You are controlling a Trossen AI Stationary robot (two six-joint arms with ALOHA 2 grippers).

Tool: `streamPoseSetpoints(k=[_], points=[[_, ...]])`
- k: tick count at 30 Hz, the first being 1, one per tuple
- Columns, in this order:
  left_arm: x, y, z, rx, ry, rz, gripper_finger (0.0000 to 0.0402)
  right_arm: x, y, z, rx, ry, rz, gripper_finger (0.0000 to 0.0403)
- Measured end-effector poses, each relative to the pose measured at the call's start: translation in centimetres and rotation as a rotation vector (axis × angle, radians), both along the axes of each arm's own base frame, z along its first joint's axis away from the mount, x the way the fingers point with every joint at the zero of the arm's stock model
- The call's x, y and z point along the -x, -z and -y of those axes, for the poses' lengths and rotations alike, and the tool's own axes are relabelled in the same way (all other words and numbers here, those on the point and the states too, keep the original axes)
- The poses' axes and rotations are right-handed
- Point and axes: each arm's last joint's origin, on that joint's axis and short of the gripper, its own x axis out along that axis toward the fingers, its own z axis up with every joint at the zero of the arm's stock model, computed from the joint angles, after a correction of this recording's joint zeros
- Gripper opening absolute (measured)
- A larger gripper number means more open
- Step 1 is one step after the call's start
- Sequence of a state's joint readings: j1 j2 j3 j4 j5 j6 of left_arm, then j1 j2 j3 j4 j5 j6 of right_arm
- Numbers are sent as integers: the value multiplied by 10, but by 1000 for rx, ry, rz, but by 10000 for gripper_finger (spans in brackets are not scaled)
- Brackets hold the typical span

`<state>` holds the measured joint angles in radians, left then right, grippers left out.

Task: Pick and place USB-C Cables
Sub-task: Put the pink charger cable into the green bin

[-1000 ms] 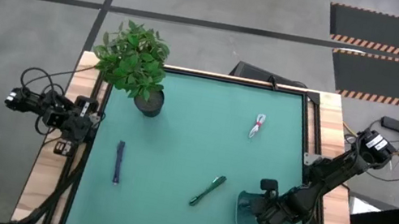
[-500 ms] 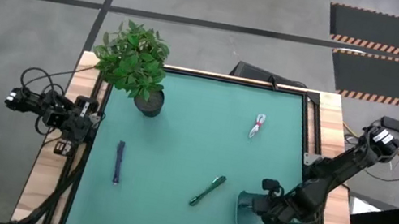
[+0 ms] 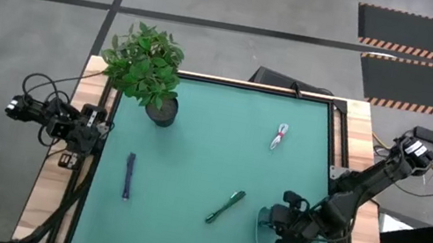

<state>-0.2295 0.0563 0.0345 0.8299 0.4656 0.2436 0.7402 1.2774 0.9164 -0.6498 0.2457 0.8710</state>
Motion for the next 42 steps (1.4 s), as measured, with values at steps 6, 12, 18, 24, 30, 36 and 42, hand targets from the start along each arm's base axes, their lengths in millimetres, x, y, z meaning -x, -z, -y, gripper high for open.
streamPoseSetpoints(k=[6, 12, 18, 24, 30, 36, 42], points=[[0, 0, 0, 0, 0, 0, 0, -22, -17, 15, -42, 134, 51, 38], [0, 0, 0, 0, 0, 0, 0, -41, -32, 35, -40, 187, 95, 38], [0, 0, 0, 0, 0, 0, 0, -55, -44, 58, 10, 186, 115, 38], [0, 0, 0, 0, 0, 0, 0, -66, -50, 85, 82, 190, 112, 38], [0, 0, 0, 1, 0, 0, 0, -72, -49, 113, 152, 197, 95, 38], [0, 0, 0, 1, 0, 0, 0, -76, -49, 140, 219, 199, 80, 38], [0, 0, 0, 0, 0, 0, 0, -78, -49, 175, 257, 274, 63, 38]])
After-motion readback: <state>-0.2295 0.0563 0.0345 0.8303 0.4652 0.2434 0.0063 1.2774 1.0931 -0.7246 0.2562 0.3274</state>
